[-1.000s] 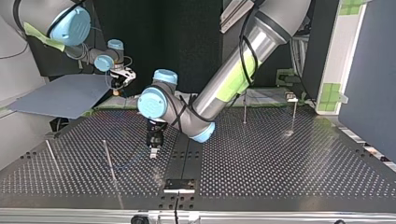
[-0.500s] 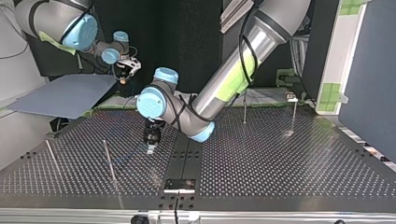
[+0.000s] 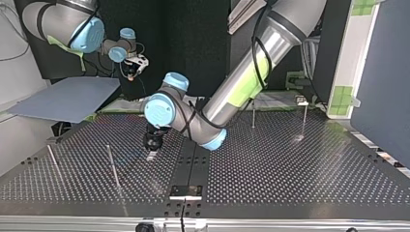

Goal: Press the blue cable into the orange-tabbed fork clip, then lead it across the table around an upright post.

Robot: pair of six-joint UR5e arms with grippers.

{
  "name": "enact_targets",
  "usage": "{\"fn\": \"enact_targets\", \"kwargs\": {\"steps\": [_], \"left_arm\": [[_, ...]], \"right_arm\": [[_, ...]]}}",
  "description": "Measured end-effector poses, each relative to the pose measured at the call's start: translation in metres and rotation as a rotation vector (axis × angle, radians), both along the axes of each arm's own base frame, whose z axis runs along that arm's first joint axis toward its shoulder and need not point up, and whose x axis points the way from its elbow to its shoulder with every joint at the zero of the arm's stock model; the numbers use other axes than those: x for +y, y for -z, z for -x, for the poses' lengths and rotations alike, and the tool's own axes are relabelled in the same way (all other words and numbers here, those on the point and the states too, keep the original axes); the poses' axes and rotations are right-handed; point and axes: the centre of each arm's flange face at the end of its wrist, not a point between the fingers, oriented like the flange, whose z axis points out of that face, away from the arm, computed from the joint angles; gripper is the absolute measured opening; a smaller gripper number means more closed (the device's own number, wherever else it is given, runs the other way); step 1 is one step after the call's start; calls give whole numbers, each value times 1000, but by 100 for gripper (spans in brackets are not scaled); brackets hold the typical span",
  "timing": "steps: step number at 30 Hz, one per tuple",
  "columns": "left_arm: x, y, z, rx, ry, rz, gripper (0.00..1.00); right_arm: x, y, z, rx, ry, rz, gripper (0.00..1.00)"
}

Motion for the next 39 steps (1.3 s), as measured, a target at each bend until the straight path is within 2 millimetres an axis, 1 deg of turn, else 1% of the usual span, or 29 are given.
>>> {"fn": "enact_targets", "kwargs": {"steps": [5,11,17,24,32,35,39], "left_arm": [[1,-6,1,21,36,40,100],[5,-23,6,55,78,83,100],[1,-31,21,111,130,114,100],[-4,-48,39,151,201,131,100],[-9,-53,57,189,271,100,100],[-9,-62,63,185,278,94,100],[-3,-84,69,151,258,87,100]], "right_arm": [[0,0,0,2,-1,-1,1],[0,0,0,3,-2,-1,1],[0,0,0,3,-3,-1,1],[0,0,0,3,-3,-1,1],[0,0,0,3,-5,-2,1],[1,0,0,2,-7,-3,1],[1,0,0,2,-7,-4,1]]}}
